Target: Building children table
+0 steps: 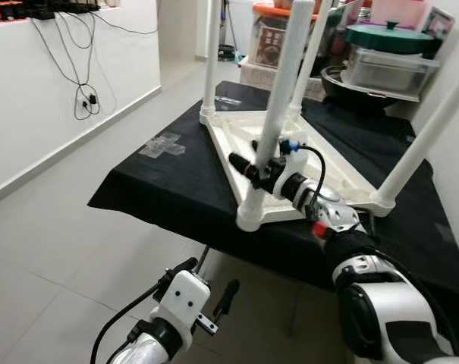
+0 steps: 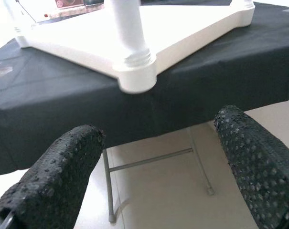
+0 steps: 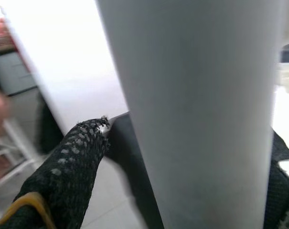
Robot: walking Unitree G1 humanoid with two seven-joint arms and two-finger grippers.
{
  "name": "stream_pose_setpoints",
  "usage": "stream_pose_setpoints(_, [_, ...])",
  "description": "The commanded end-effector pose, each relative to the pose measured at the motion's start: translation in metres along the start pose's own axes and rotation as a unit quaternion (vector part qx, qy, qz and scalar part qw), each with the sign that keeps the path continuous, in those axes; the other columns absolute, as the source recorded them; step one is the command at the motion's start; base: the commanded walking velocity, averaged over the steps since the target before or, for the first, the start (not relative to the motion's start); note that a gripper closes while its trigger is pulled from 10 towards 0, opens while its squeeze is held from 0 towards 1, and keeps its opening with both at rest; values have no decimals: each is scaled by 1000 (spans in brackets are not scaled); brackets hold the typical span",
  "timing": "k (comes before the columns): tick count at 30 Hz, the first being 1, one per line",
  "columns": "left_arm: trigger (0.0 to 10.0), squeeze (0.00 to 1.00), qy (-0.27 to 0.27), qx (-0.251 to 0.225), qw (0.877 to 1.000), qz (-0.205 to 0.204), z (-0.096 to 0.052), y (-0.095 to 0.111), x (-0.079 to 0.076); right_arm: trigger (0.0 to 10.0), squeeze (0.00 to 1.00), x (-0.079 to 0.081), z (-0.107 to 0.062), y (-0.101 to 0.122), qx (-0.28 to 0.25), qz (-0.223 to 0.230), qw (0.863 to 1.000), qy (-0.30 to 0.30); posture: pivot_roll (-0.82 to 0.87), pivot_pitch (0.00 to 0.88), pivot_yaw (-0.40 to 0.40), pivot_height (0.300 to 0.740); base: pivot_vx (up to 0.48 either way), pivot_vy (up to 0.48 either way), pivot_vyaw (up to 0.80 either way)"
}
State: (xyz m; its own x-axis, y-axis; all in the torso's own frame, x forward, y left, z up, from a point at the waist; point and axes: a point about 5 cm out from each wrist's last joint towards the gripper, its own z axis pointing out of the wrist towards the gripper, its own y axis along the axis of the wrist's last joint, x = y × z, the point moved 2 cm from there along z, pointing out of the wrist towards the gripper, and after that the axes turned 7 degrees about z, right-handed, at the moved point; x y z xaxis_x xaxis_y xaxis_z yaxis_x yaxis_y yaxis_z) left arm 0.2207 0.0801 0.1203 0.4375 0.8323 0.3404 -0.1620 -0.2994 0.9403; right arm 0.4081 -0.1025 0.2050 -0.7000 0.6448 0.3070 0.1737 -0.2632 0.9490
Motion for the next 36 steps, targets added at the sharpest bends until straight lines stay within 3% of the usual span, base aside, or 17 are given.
stream_pose_setpoints(1, [10000, 0, -8, 8, 1000, -1, 0, -4, -2, 10000, 0, 19, 2, -8, 33, -4, 994, 101, 76, 14, -116, 740, 0, 0, 0])
stream_pose_setpoints(4, [10000, 0, -8, 8, 1000, 1, 0, -4, -2, 10000, 0, 32, 8, -6, 56, -29, 985, 162, 82, 18, -120, 740, 0, 0, 0])
stream_pose_setpoints(9, [10000, 0, -7, 8, 1000, 2, 0, -4, -2, 10000, 0, 41, 16, -3, 58, -37, 981, 182, 84, 20, -122, 740, 0, 0, 0])
stream_pose_setpoints(10, [10000, 0, -6, 10, 1000, 2, 0, -4, -2, 7137, 0, 43, 20, -1, 53, -39, 981, 181, 84, 20, -122, 740, 0, 0, 0])
stream_pose_setpoints(11, [10000, 0, -6, 10, 1000, 3, 0, -4, -2, 0, 0, 45, 24, 1, 48, -42, 982, 178, 86, 25, -124, 740, 0, 0, 0])
stream_pose_setpoints(17, [10000, 0, -5, 10, 1000, 3, 0, -4, -2, 0, 0, 47, 27, 3, 36, -39, 984, 170, 84, 30, -122, 740, 0, 0, 0])
stream_pose_setpoints(22, [10000, 0, -6, 10, 1000, 2, 0, -4, -2, 0, 0, 40, 27, 3, 26, -36, 991, 129, 82, 30, -120, 740, 0, 0, 0])
stream_pose_setpoints(23, [10000, 0, -7, 10, 1000, 2, 1, -4, -2, 0, 0, 35, 27, 3, 17, -34, 995, 96, 80, 28, -122, 740, 0, 0, 0])
stream_pose_setpoints(25, [10000, 0, -7, 10, 1000, 2, 1, -4, -2, 0, 0, 35, 27, 3, 17, -34, 995, 96, 80, 28, -122, 740, 0, 0, 0])
stream_pose_setpoints(27, [10000, 0, -8, 10, 1000, 2, 1, -4, -2, 0, 0, 12, 27, 8, -13, -36, 998, -58, 77, 29, -120, 740, 0, 0, 0])
stream_pose_setpoints(28, [10000, 0, -8, 10, 1000, 2, 1, -4, -2, 0, 0, 12, 27, 8, -13, -36, 998, -58, 77, 29, -120, 740, 0, 0, 0])
stream_pose_setpoints(29, [10000, 0, -9, 10, 1000, 2, 1, -4, -2, 0, 0, -3, 23, 10, -26, -44, 986, -161, 77, 29, -120, 740, 0, 0, 0])
stream_pose_setpoints(31, [10000, 0, -9, 10, 1000, 2, 1, -4, -2, 0, 0, -3, 23, 10, -26, -44, 986, -161, 77, 29, -120, 740, 0, 0, 0])
stream_pose_setpoints(32, [10000, 0, -10, 10, 1000, 2, 1, -5, -2, 0, 0, -19, 15, 13, -43, -41, 961, -268, 73, 29, -118, 740, 0, 0, 0])
stream_pose_setpoints(33, [10000, 0, -10, 10, 1000, 2, 1, -5, -2, 0, 0, -19, 15, 13, -43, -41, 961, -268, 73, 29, -118, 740, 0, 0, 0])
stream_pose_setpoints(34, [10000, 0, -11, 10, 1000, 3, 1, -5, -2, 0, 0, -31, 5, 16, -56, -45, 930, -361, 72, 29, -117, 740, 0, 0, 0])
stream_pose_setpoints(36, [10000, 0, -11, 10, 1000, 3, 1, -5, -2, 0, 0, -31, 5, 16, -56, -45, 930, -361, 72, 29, -117, 740, 0, 0, 0])
